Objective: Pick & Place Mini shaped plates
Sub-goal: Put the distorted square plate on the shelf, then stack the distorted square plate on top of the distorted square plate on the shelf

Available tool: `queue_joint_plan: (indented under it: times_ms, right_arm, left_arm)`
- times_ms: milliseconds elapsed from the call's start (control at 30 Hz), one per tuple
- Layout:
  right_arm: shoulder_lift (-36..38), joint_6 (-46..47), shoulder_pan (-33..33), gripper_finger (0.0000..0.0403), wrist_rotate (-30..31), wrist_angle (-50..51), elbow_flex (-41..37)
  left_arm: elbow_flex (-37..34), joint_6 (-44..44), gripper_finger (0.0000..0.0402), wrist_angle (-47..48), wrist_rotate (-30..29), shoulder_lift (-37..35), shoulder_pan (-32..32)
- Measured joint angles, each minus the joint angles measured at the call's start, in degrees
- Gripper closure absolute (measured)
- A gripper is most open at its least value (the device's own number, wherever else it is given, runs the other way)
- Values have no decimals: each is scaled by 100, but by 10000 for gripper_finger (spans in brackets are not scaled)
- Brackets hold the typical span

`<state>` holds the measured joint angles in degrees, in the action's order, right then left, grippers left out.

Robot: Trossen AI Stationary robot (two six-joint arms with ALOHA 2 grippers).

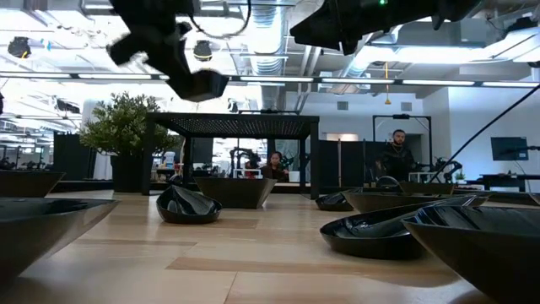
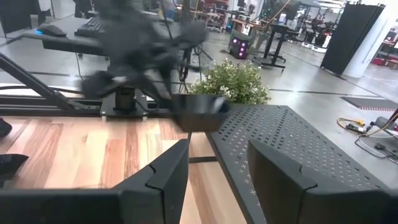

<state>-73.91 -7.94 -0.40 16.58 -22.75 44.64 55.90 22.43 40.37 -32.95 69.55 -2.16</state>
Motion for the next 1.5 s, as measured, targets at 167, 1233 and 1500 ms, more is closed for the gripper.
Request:
queue_joint_plan:
  times_ms: [167, 1233, 1500]
  right_arm:
    - [0, 2, 0, 244, 0, 5, 0]
    - [0, -7, -15, 244, 0, 5, 0]
    - [-82, 84, -13, 244, 0, 11, 2]
  left_arm:
    - [0, 571, 393, -6, 112, -10, 1185]
    - [-2, 726, 300, -246, 1190, -299, 1618]
    - [-4, -1050, 300, -227, 1274, -606, -142]
